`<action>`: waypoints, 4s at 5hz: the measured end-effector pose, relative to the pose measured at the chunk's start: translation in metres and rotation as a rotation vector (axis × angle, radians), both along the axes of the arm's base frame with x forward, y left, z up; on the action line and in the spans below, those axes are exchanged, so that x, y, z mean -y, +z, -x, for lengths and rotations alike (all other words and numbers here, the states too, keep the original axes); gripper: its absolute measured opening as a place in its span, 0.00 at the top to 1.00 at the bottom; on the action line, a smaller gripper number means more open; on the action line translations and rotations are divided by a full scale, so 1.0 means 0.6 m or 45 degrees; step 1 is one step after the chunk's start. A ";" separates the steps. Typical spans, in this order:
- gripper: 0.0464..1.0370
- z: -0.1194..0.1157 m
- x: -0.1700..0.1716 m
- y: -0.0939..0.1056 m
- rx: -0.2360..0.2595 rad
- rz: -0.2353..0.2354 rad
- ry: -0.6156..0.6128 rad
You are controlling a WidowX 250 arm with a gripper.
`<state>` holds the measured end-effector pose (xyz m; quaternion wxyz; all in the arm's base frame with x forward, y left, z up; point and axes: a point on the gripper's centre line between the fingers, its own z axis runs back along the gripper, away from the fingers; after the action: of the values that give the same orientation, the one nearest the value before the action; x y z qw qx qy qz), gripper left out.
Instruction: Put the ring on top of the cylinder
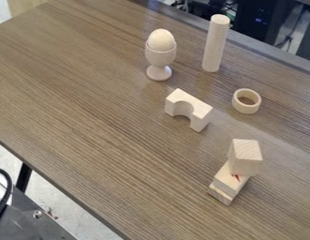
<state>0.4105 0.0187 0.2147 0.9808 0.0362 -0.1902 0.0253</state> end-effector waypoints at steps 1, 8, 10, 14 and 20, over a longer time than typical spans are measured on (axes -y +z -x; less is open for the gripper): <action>0.04 -0.002 0.001 -0.027 -0.054 0.004 0.000; 0.04 0.026 0.185 -0.173 -0.091 0.175 0.431; 0.04 0.046 0.179 -0.213 -0.160 0.171 0.325; 0.04 0.024 0.159 -0.256 -0.272 0.143 -0.115; 0.04 0.008 0.145 -0.302 -0.326 0.164 -0.180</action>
<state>0.4057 -0.0680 0.0338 0.9966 -0.0374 -0.0636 -0.0363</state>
